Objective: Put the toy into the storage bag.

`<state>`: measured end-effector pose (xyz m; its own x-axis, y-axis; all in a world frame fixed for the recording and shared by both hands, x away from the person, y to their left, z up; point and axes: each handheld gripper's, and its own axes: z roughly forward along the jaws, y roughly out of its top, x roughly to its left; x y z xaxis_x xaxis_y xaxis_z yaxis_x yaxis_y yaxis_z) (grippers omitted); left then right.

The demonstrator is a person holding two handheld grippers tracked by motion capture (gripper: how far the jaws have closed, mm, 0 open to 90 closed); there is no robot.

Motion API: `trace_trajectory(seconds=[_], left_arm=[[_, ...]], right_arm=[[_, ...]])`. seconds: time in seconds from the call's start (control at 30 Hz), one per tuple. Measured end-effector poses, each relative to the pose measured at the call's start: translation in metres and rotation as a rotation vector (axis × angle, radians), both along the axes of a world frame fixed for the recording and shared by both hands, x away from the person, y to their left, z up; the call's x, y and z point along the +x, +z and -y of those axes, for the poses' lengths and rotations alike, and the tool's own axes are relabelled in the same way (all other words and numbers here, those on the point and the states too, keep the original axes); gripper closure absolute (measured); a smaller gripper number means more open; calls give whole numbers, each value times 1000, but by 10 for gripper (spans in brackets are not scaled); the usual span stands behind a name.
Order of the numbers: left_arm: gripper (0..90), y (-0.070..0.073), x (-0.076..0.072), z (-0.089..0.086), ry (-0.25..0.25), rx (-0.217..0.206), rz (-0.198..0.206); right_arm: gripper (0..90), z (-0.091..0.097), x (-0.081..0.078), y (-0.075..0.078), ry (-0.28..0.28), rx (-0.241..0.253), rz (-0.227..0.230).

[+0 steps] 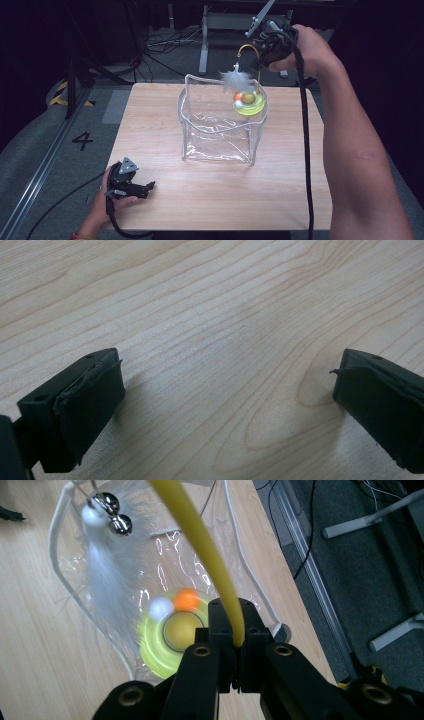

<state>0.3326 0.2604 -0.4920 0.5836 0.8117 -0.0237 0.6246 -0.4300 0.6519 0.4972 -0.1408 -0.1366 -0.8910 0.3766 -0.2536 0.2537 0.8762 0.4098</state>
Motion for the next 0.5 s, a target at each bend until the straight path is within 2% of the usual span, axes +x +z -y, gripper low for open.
trace_trajectory(seconds=[0.07,0.33,0.5], left_arm=[[3,0,0,0,-1,-1,0],[2,0,0,0,-2,0,0],[2,0,0,0,-1,0,0]], right_arm=[[883,-3,2,-3,-3,-8,1],[883,-6,9,-18,-2,11,-17],[883,-9,11,-34,3,10,-26]])
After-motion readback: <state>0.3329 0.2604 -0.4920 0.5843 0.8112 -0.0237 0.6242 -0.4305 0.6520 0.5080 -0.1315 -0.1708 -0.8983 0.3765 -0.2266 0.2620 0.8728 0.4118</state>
